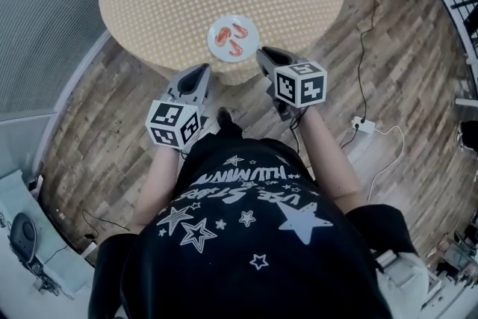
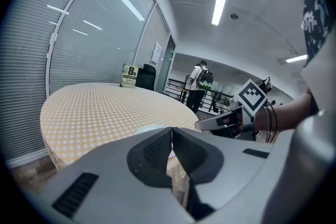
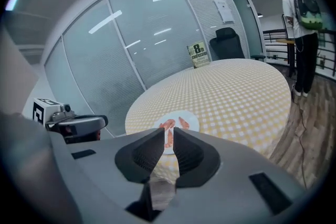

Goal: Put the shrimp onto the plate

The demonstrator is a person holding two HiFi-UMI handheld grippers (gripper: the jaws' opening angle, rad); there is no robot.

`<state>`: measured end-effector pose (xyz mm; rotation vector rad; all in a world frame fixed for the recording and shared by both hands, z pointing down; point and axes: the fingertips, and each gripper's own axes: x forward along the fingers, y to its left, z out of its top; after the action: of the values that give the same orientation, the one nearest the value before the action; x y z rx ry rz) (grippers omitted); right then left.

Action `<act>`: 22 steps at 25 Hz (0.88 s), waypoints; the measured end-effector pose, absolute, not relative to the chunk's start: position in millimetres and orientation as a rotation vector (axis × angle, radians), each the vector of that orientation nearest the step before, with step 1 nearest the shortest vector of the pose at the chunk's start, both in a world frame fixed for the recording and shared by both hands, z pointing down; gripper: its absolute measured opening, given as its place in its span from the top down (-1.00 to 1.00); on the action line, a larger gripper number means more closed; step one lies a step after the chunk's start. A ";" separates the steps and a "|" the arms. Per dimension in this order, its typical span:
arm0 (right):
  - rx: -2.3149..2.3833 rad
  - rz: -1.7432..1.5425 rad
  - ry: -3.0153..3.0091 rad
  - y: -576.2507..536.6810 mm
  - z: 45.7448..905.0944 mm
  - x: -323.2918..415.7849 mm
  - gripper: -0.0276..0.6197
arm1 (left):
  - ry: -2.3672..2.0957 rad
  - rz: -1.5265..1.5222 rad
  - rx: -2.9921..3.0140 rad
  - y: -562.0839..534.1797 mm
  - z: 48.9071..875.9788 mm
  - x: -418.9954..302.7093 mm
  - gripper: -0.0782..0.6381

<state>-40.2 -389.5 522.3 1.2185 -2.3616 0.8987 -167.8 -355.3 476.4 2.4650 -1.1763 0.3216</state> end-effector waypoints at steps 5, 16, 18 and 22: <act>1.224 0.923 -2.423 -360.7 508.2 -11.5 0.73 | -1.216 0.285 2.510 -335.5 451.9 -145.0 0.76; 1.175 0.877 -2.539 -286.0 473.4 40.6 0.74 | -1.299 0.195 2.541 -262.4 417.7 -95.4 0.76; 1.165 0.871 -2.554 -270.6 468.3 47.8 0.74 | -1.318 0.180 2.541 -246.8 412.1 -89.9 0.76; 1.149 0.860 -2.591 -244.6 456.9 61.5 0.74 | -1.362 0.155 2.535 -217.0 401.6 -81.4 0.76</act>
<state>61.5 -244.6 456.9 1.1486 -2.5912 0.8602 -81.4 -217.0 401.6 2.5345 -1.3620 0.1552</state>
